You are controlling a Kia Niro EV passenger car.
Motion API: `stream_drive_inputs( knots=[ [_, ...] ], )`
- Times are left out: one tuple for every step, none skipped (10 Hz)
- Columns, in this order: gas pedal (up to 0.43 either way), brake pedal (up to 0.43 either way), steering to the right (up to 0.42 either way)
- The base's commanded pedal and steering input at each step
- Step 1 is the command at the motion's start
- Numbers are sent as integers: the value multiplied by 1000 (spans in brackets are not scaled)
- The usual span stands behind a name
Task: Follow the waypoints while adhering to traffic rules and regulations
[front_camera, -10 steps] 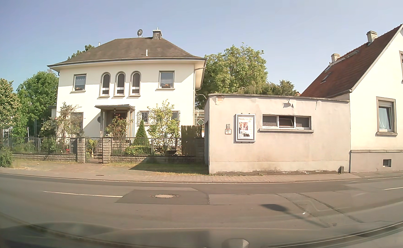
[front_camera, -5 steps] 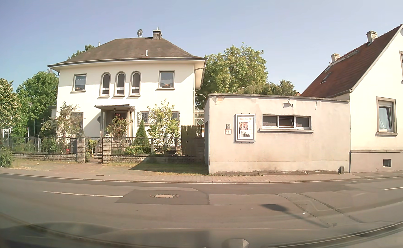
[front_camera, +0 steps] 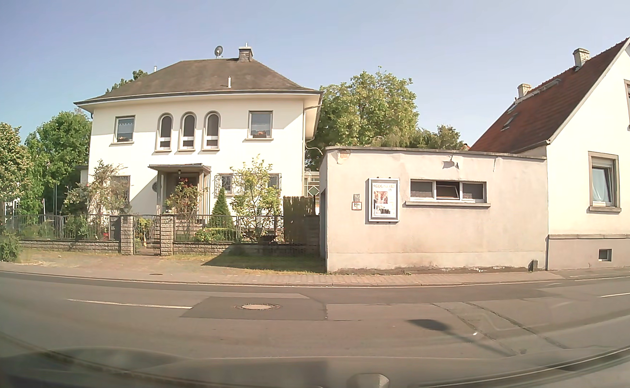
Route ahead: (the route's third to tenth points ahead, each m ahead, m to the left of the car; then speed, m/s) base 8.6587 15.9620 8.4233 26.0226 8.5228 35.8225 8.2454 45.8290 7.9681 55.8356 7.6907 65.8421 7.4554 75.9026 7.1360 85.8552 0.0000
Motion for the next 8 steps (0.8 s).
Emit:
stream_drive_inputs(
  knots=[
    [0,256,-247],
    [0,250,-247],
    [0,250,-247],
    [0,250,-247],
    [0,250,-247],
    [0,250,-247],
    [0,250,-247],
    [0,250,-247]
  ],
)
